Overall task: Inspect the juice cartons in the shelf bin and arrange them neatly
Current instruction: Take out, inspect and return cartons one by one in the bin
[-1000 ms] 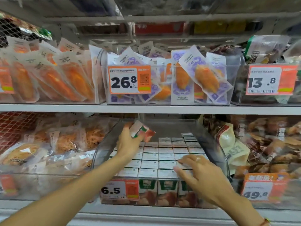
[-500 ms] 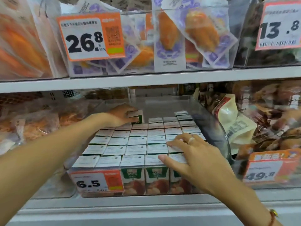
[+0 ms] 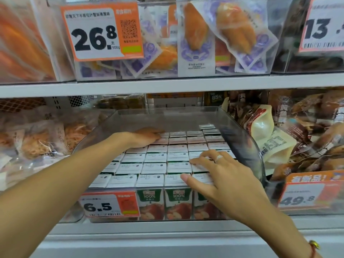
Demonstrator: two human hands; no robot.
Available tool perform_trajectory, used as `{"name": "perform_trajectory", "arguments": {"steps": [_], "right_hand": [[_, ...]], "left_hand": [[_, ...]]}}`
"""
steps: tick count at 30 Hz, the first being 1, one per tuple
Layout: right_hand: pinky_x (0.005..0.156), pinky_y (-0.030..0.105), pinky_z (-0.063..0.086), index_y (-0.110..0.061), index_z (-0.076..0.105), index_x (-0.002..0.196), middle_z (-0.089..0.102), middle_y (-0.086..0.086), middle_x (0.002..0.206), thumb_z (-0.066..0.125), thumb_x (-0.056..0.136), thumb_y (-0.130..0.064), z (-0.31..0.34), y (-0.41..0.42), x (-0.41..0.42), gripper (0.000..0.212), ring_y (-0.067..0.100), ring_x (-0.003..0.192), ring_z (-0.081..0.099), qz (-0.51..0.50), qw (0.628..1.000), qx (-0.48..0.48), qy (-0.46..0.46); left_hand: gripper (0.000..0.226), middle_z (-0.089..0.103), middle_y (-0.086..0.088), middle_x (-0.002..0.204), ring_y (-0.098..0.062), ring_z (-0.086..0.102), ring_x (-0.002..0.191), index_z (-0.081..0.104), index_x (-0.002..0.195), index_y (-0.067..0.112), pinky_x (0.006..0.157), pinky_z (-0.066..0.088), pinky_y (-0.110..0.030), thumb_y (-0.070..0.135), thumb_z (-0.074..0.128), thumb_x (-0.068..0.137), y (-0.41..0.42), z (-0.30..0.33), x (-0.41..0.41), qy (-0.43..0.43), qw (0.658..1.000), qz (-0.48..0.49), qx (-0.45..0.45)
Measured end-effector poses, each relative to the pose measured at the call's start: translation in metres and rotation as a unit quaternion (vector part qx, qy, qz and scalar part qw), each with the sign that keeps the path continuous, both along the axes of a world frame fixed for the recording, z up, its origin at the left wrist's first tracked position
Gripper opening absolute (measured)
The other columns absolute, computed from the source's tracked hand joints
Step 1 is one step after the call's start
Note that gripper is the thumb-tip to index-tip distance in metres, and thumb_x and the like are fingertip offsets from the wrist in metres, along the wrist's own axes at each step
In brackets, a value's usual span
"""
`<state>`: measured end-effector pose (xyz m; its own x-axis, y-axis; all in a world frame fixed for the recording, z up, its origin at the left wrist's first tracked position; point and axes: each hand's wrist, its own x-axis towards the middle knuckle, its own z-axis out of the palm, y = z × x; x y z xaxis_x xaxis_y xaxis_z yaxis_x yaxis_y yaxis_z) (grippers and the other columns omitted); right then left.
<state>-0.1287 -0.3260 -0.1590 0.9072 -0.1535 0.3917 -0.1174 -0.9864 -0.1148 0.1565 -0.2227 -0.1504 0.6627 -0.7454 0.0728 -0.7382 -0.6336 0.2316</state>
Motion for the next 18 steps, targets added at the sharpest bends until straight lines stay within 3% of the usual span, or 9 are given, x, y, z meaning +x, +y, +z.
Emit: {"name": "perform_trajectory", "arguments": {"steps": [6, 9, 11, 14, 18], "right_hand": [[0.087, 0.021, 0.040, -0.043, 0.048, 0.133, 0.046, -0.020, 0.133, -0.001, 0.072, -0.084, 0.001, 0.001, -0.002, 0.088, 0.003, 0.123, 0.041, -0.005, 1.000, -0.003, 0.011], [0.090, 0.022, 0.040, -0.042, 0.047, 0.134, 0.046, -0.019, 0.135, 0.000, 0.078, -0.079, 0.001, 0.001, -0.003, 0.082, 0.005, 0.124, 0.041, -0.009, 1.000, -0.008, 0.018], [0.090, 0.023, 0.041, -0.040, 0.047, 0.135, 0.048, -0.016, 0.136, 0.005, 0.084, -0.073, 0.001, 0.002, -0.004, 0.074, 0.007, 0.125, 0.042, -0.012, 1.000, -0.013, 0.021], [0.094, 0.026, 0.040, -0.036, 0.047, 0.138, 0.050, -0.011, 0.138, 0.016, 0.095, -0.061, 0.002, 0.006, -0.007, 0.059, 0.011, 0.125, 0.045, -0.013, 0.999, -0.023, 0.029], [0.094, 0.028, 0.037, -0.031, 0.054, 0.131, 0.056, -0.008, 0.128, 0.025, 0.102, -0.047, 0.003, 0.016, -0.017, 0.044, 0.014, 0.120, 0.049, -0.004, 1.000, 0.003, 0.019]], "left_hand": [[0.042, 0.042, -0.004, 0.151, -0.026, 0.041, 0.136, 0.045, 0.144, 0.023, 0.111, 0.032, -0.036, 0.030, 0.042, 0.103, 0.015, 0.020, -0.031, -0.045, 0.999, 0.011, 0.014], [0.038, 0.050, 0.003, 0.144, -0.020, 0.048, 0.130, 0.053, 0.136, 0.029, 0.105, 0.038, -0.034, 0.033, 0.053, 0.098, 0.035, 0.031, -0.072, -0.071, 0.996, -0.004, -0.054], [0.025, 0.062, 0.012, 0.128, -0.011, 0.056, 0.119, 0.065, 0.120, 0.035, 0.099, 0.045, -0.034, 0.035, 0.058, 0.095, 0.052, 0.029, -0.108, -0.099, 0.988, -0.042, -0.113], [0.014, 0.064, 0.024, 0.100, 0.007, 0.058, 0.096, 0.070, 0.102, 0.039, 0.087, 0.051, -0.033, 0.042, 0.060, 0.092, 0.074, 0.022, -0.157, -0.050, 0.980, -0.083, -0.176], [0.018, 0.065, 0.022, 0.101, 0.004, 0.058, 0.096, 0.071, 0.105, 0.037, 0.087, 0.052, -0.031, 0.043, 0.058, 0.095, 0.085, 0.017, -0.176, 0.008, 0.982, -0.121, -0.143]]}}
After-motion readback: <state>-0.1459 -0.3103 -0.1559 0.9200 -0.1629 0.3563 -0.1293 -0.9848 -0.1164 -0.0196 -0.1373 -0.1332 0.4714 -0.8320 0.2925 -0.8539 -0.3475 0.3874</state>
